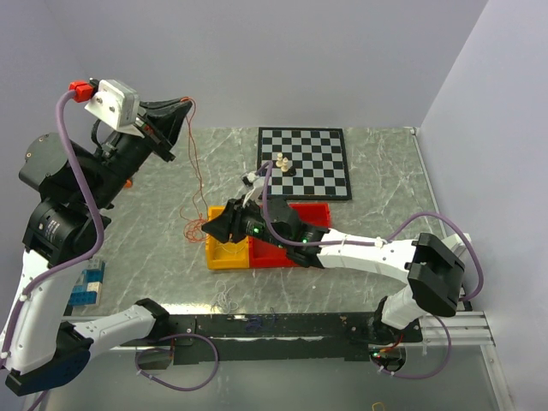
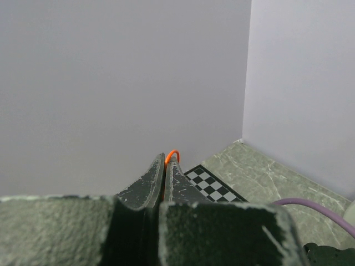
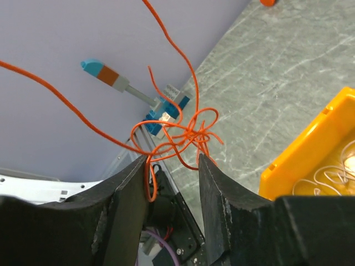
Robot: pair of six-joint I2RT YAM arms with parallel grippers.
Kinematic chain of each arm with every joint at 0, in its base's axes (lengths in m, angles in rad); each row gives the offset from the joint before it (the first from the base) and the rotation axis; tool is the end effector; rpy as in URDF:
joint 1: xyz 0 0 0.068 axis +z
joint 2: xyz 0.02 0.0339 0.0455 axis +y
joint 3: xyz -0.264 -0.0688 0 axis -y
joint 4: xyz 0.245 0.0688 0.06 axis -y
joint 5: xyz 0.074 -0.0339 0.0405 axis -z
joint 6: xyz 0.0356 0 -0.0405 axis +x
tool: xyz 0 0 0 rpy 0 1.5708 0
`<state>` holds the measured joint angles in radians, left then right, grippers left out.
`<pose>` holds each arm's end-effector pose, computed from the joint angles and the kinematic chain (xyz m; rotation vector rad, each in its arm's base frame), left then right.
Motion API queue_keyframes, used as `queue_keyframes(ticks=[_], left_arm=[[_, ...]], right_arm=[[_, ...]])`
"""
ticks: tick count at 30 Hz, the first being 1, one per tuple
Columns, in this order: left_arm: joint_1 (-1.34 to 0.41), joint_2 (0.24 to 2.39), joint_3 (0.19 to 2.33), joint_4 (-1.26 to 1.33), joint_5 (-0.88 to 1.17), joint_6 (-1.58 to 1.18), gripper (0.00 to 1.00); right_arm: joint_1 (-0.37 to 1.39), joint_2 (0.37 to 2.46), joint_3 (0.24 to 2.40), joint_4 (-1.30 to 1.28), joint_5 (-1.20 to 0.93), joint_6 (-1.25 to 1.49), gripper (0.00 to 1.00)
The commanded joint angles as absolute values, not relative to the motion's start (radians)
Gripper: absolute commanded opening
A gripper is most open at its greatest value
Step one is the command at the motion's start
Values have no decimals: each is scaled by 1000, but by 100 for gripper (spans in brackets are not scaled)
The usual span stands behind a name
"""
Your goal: Untangle the cables
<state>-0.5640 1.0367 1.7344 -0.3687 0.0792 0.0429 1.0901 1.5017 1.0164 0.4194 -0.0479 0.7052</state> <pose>0.1155 -0.0764 0.5795 0.4419 1.1783 -0.5006 0.1630 0.3163 0.3084 -0.3915 1.7940 1.3711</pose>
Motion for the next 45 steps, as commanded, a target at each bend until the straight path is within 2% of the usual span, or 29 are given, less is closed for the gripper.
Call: queue_keyframes(ticks=[1,7,9,11,12,19,32,36,45], left_arm=[[-560,1026,1769,-308,51,63,1],[-560,1028,1776,-308,49,61,1],[-558,1029,1779,-308,49,63,1],[-560,1029,1782,-307,45,69,1],[-558,1029,1784,-305,41,72,1],[-560,1026,1784,-308,40,75,1],[-560,1035,1810,-266,15,147,1],[-558,1029,1803,-145,3,241,1],[-560,994,1626,315,-159,564,1]], right_arm=[[1085,1470,1003,434,-58,692,46],[1086,1470,1002,434,-63,693,37],[1085,1470,1002,434,-60,693,30],[1085,1470,1005,430,-60,692,16],[1085,1470,1006,426,-57,690,13],[1081,1444,971,420,-17,686,0],[1074,1371,833,387,29,703,0],[1081,1326,746,336,26,712,0],[1187,1042,543,-29,166,823,0]])
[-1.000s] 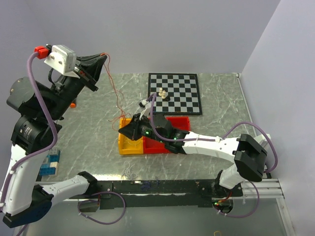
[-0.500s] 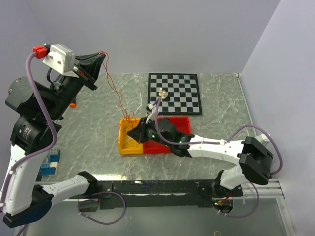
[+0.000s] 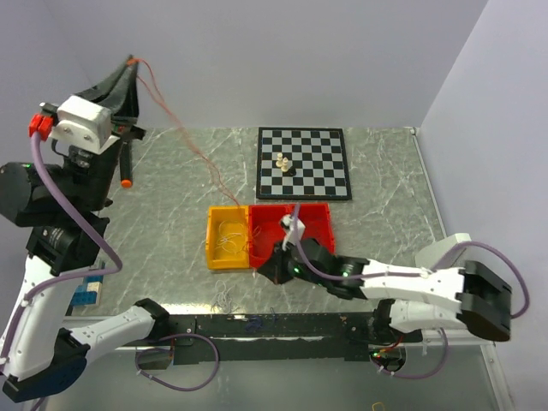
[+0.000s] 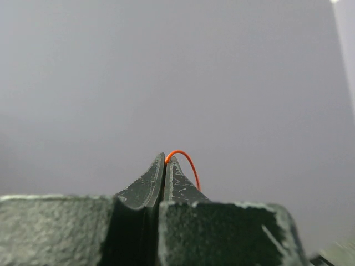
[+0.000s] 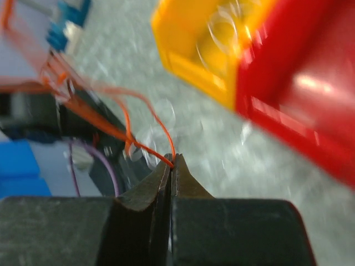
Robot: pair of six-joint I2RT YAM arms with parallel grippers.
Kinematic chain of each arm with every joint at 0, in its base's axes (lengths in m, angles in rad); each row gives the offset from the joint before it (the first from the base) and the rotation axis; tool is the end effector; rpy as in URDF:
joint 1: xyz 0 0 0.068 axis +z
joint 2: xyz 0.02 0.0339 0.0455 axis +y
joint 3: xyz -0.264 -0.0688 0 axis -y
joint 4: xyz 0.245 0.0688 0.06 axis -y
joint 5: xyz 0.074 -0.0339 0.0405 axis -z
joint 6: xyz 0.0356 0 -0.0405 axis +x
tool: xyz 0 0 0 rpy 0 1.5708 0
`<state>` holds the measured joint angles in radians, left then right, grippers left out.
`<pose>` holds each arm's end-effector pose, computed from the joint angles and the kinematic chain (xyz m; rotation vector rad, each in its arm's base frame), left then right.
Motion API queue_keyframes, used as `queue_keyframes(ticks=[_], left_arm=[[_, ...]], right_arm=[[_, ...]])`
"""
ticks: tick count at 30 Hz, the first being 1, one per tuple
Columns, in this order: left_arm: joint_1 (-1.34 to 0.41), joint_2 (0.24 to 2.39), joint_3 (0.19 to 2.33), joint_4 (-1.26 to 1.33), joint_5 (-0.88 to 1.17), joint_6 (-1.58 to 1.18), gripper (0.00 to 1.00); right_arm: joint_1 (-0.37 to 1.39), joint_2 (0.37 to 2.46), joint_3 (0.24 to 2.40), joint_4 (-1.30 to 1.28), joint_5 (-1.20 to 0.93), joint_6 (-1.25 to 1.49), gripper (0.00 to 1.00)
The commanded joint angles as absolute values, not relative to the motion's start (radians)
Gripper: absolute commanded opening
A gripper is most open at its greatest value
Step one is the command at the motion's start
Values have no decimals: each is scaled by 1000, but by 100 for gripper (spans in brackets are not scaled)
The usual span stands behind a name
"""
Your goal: Untangle the cables
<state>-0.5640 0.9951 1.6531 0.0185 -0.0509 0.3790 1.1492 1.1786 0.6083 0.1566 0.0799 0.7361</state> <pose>0.1014 -0.0620 0.6008 0.3642 0.8189 -0.1497 0.1082 0.2342 0.2317 -0.3894 2.1345 1.0952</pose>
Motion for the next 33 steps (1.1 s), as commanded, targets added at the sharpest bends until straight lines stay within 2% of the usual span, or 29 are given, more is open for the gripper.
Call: queue_keyframes(ticks=[1,7,11,17,27,33], left_arm=[[-560,1002,1621,359,-184,592,1],[-560,1064,1657,483,-218,690,1],[-561,1100,1720,408,-198,640,1],[-563,1051,1649,295,-77,572,1],[-563,968,1568,184,-40,505,1],[-563,924,1551,155,-12,523,1]], right_arm=[[1196,1008,520,-67,175,847,0],[1256,833,420,-218,233,966,0],[1281,776,400,-247,259,983,0],[1281,706,547,-290,330,850,0],[1255,813,871,-307,335,611,0],[1135,919,920,-256,210,565,0]])
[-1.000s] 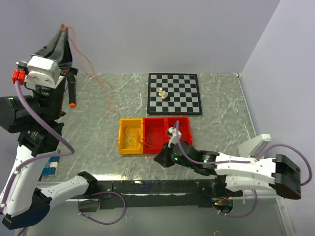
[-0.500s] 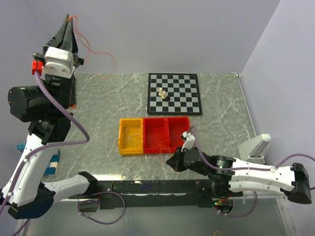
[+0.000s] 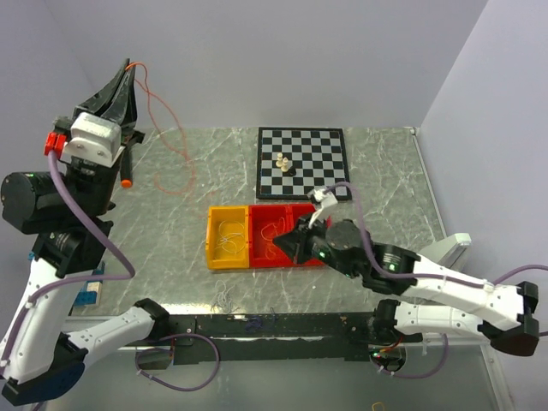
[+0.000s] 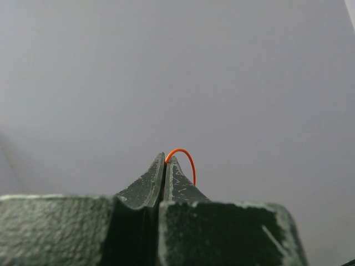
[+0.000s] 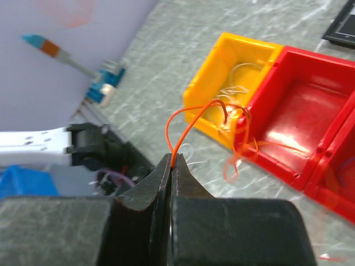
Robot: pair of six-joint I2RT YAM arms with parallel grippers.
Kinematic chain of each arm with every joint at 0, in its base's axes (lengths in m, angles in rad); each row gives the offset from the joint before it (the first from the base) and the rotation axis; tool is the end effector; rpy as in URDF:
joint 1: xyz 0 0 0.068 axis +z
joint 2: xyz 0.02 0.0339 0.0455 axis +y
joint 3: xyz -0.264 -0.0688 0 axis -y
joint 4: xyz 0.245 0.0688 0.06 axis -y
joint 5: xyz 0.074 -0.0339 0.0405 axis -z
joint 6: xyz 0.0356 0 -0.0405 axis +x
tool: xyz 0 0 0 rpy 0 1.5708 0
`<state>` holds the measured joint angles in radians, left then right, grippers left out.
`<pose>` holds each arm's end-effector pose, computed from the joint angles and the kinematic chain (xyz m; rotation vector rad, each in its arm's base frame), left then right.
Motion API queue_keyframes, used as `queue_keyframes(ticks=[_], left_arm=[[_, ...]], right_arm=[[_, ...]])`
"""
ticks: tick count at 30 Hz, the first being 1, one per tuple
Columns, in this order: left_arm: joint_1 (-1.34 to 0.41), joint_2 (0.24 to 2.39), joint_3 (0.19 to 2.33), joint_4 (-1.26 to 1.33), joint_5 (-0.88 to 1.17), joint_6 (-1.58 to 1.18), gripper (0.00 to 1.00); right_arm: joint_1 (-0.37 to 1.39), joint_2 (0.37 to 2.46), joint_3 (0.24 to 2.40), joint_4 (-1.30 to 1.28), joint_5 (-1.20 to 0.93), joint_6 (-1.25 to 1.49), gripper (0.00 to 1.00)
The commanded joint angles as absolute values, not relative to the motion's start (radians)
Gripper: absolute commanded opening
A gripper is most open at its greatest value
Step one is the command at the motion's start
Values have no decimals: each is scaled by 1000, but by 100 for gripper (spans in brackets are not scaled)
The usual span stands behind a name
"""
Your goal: Untangle the cables
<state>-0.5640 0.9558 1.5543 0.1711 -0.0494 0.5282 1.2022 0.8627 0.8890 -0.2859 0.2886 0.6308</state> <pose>0.0981 -0.0600 0.5930 0.3761 0.7088 -0.0141 0.0801 0.1793 0.3527 -0.3375 1.9155 1.0086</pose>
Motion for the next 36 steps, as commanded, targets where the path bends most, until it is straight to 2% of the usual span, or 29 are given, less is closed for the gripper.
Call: queue_keyframes(ticks=[1,8,13,22,32,36], left_arm=[[-564,910,1542,156,-9,541,1],[-563,850,1537,101,120,566,1],[-563,821,1522,87,124,555,1],[-563,811,1525,72,120,529,1],[-563,815,1536,51,130,529,1],[-563,821,1532,54,132,529,1]], right_arm=[[1115,929,917,-246,192,563,0],[1039,1081,959,-206,137,509,0],[1026,1143,1000,-173,120,486,0],[966,1184,1144,-175,84,420,0],[928,1229,1126,-133,45,417,0],[897,1232,1199,-155,26,396,0]])
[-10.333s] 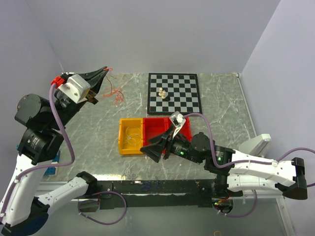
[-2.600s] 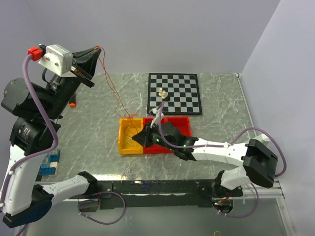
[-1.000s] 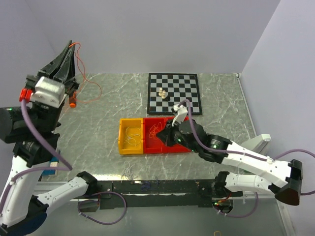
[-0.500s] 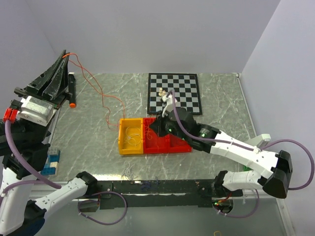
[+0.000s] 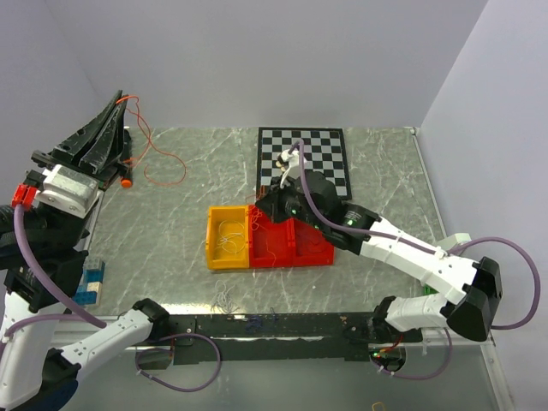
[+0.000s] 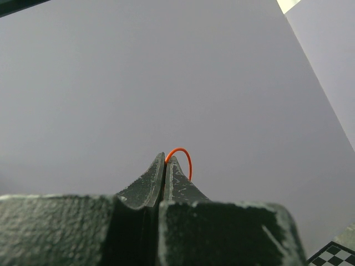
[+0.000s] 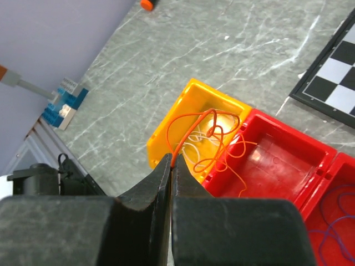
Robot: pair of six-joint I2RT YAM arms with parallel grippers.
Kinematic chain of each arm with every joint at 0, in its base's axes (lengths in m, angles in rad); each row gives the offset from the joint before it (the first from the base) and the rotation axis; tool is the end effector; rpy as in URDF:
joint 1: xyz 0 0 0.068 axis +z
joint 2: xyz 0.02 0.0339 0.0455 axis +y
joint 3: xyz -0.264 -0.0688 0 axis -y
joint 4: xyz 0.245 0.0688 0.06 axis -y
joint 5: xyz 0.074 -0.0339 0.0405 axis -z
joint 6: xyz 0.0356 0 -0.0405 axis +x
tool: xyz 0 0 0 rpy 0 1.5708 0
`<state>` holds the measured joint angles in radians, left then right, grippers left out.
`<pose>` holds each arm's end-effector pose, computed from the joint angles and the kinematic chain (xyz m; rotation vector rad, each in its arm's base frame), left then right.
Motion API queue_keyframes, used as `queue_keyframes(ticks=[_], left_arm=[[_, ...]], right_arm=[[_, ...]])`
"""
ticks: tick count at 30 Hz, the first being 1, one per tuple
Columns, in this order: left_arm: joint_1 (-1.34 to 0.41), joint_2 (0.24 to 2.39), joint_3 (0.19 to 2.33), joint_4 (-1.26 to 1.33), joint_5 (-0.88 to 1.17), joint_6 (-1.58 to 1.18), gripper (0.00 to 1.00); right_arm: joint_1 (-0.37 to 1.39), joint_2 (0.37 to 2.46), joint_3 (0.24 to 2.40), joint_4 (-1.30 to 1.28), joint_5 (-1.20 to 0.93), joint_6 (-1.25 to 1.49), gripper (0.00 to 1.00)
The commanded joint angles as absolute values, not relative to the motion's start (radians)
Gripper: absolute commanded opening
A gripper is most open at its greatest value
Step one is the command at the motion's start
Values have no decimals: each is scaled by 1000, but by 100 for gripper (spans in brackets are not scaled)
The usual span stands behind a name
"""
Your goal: Untangle the cables
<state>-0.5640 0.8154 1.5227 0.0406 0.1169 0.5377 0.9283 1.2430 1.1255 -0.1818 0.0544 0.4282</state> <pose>0.0539 -0.0390 0.5849 0.5242 0.6428 -0.0729 0.1753 0.2310 0.3620 -0.4482 1.9145 0.8686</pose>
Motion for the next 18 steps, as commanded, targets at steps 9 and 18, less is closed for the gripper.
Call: queue_keyframes(ticks=[9,18], left_arm=[[-563,822,1526,63,130,534,1],[-563,827,1531,64,135,532,1]], right_arm=[[885,1174,1218,-138,-49,428,0],[882,1160,1190,-143,-38,436,0]])
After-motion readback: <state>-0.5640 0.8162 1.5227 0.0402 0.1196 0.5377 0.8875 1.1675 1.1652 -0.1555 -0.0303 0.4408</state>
